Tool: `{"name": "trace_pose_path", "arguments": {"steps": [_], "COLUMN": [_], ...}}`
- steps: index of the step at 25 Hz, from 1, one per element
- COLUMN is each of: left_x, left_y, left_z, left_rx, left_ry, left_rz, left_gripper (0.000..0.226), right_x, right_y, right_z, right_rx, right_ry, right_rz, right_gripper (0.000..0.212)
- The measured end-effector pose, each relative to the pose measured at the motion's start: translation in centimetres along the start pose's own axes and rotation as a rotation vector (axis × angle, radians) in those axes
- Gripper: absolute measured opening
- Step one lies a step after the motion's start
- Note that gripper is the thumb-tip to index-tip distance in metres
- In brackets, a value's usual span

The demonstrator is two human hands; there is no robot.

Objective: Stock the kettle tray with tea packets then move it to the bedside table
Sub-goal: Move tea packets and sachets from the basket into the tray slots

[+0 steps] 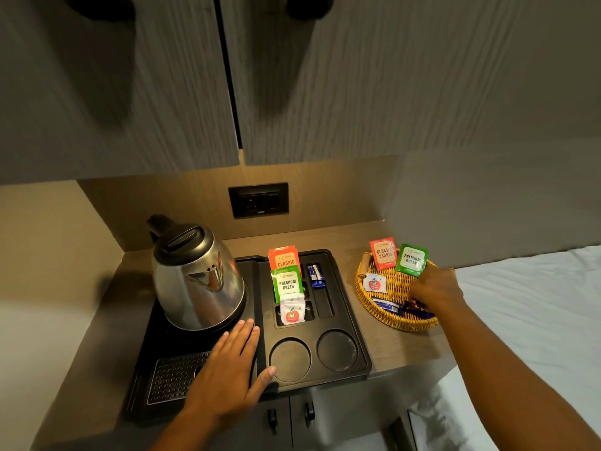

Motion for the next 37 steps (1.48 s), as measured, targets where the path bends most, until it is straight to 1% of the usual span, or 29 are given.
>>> {"name": "trace_pose_path", "arguments": {"steps": [2, 3, 4, 6, 9, 12, 14, 17, 18, 20, 22, 25, 27, 28, 29, 31, 32, 33, 35, 37], "left_x": [0.0, 0.0, 0.0, 0.1, 0.3, 0.4, 0.5, 0.5, 0.5, 0.5, 0.6, 0.7, 0.9, 0.9, 0.9, 1.1, 1.2, 1.4, 2.1, 3.3], "left_y": [0.0, 0.0, 0.0, 0.1, 0.2, 0.3, 0.4, 0.4, 0.4, 0.3, 0.4, 0.4, 0.5, 0.5, 0.6, 0.6, 0.6, 0.8, 1.2, 0.8], "left_z": [0.0, 0.0, 0.0, 0.0, 0.0, -0.1, -0.1, -0.2, -0.2, -0.2, -0.2, -0.3, -0.3, -0.3, -0.3, -0.3, -0.4, -0.4, -0.7, -1.8], "left_rx": [0.0, 0.0, 0.0, -0.002, -0.008, -0.004, -0.007, -0.011, -0.012, -0.009, -0.01, -0.016, -0.023, -0.028, -0.03, -0.029, -0.029, -0.036, -0.023, 0.057], "left_ry": [0.002, 0.001, 0.001, 0.002, 0.013, 0.016, 0.018, 0.011, 0.009, 0.008, 0.007, 0.017, 0.027, 0.027, 0.029, 0.029, 0.027, 0.034, 0.085, 0.234], "left_rz": [0.006, 0.006, 0.006, 0.0, -0.013, -0.003, 0.0, 0.0, 0.0, -0.007, -0.012, -0.01, -0.021, -0.024, -0.022, -0.022, -0.027, -0.039, -0.096, -0.209], "left_gripper": [0.089, 0.089, 0.089, 0.089, 0.089, 0.09, 0.09, 0.089, 0.089, 0.088, 0.087, 0.086, 0.087, 0.087, 0.087, 0.087, 0.086, 0.084, 0.077, 0.063], "right_x": [0.0, -0.1, -0.2, -0.3, 0.1, 1.6, 1.4, -3.4, -5.0, -7.8, -9.0, -9.4, -8.6, -7.6, -6.4, -3.7, -2.8, -2.4, -3.5, -6.2], "right_y": [-0.4, -0.4, -0.2, 0.4, 1.2, 1.0, -1.4, -7.7, -9.7, -12.5, -13.6, -13.3, -12.5, -11.6, -10.2, -6.7, -5.1, -4.0, -3.4, -3.9], "right_z": [0.4, 0.6, 0.8, 0.8, 0.4, -0.4, -1.6, -4.3, -5.3, -6.4, -6.7, -6.4, -6.7, -6.8, -6.7, -6.2, -6.0, -6.1, -7.1, -9.0], "right_rx": [0.021, 0.014, -0.004, -0.055, -0.143, -0.174, -0.123, 0.029, 0.072, 0.135, 0.177, 0.203, 0.243, 0.254, 0.236, 0.136, 0.084, 0.05, 0.076, 0.162], "right_ry": [0.029, 0.025, 0.014, -0.011, -0.032, 0.028, -0.002, -0.226, -0.278, -0.288, -0.226, -0.188, -0.155, -0.106, -0.041, 0.082, 0.1, 0.075, -0.044, -0.142], "right_rz": [-0.021, 0.013, 0.059, 0.152, 0.197, 0.243, 0.247, 0.394, 0.397, 0.288, 0.165, 0.142, 0.186, 0.219, 0.253, 0.271, 0.249, 0.219, 0.207, 0.202], "right_gripper": [0.022, 0.015, 0.012, 0.015, 0.019, 0.024, 0.025, 0.018, 0.018, 0.022, 0.029, 0.034, 0.034, 0.032, 0.029, 0.022, 0.022, 0.025, 0.027, 0.031]}}
Point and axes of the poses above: each hand's wrist, its own z-axis towards the middle knuckle, its own x-axis out of the back of the hand, y = z × x, the point moved 5 cm from there along z, towards the middle knuckle
